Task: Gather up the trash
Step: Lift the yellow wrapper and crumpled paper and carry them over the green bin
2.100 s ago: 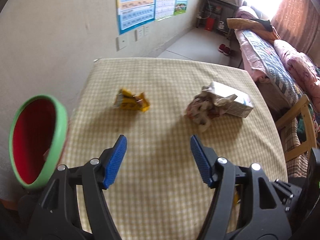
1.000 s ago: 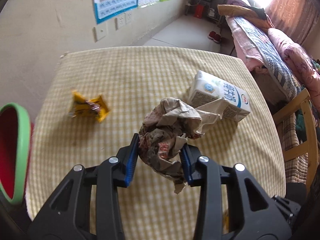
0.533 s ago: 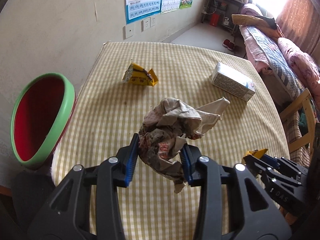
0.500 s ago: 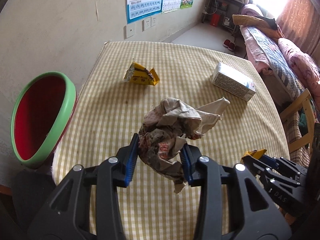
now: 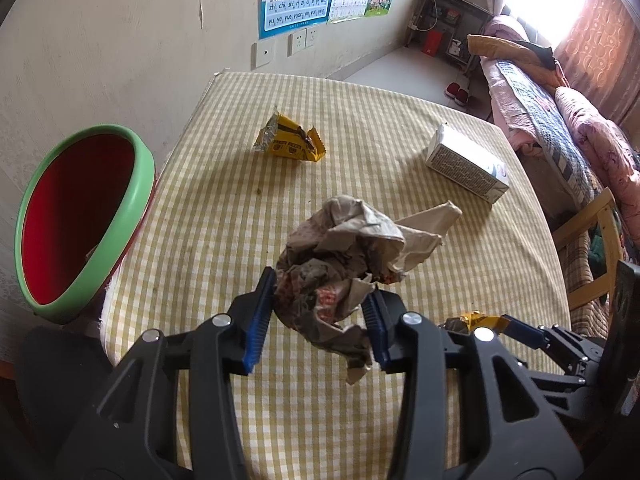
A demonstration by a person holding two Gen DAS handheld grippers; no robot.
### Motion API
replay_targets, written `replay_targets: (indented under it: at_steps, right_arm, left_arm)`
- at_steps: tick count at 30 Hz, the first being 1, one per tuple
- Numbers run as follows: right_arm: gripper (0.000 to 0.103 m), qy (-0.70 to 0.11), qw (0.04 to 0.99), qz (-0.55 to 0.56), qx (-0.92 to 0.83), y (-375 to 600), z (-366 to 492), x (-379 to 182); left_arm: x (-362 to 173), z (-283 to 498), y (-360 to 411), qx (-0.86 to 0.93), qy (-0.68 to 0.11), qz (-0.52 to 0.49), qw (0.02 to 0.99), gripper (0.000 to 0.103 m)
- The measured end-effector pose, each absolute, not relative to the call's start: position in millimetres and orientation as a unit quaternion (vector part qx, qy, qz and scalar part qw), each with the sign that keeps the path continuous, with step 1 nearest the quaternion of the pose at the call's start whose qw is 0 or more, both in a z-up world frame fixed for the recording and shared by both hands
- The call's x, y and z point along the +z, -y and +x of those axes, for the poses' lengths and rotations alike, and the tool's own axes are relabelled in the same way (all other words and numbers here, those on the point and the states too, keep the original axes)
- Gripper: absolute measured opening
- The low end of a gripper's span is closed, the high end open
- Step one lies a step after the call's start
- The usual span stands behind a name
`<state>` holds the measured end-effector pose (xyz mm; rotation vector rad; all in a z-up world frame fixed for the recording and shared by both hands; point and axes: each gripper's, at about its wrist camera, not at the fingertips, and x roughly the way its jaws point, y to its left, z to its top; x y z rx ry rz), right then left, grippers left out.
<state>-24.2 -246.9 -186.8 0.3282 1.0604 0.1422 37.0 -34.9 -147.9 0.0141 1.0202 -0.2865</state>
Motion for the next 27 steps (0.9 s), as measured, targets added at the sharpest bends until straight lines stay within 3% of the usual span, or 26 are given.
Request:
replay_targets:
  at_steps: [2,10,27]
  right_arm:
    - [0.050,-0.512,0.842,0.153,0.075,243,-24,-191]
    - [0.033,-0.499,0.851,0.145,0.080,235,-28,-178]
    - [0.033,-0.426,0.887,0.139,0.109,209,-12,-111]
  left_arm:
    - [-148,37,34,-0.137,-0.487,0.005,0.863,0.040]
    - [-138,37,25,-0.127,-0.471,-0.003,0.873,0.040]
    - [-102,31,-3,-0.099,-0.425,-0.008,0.900,0.040]
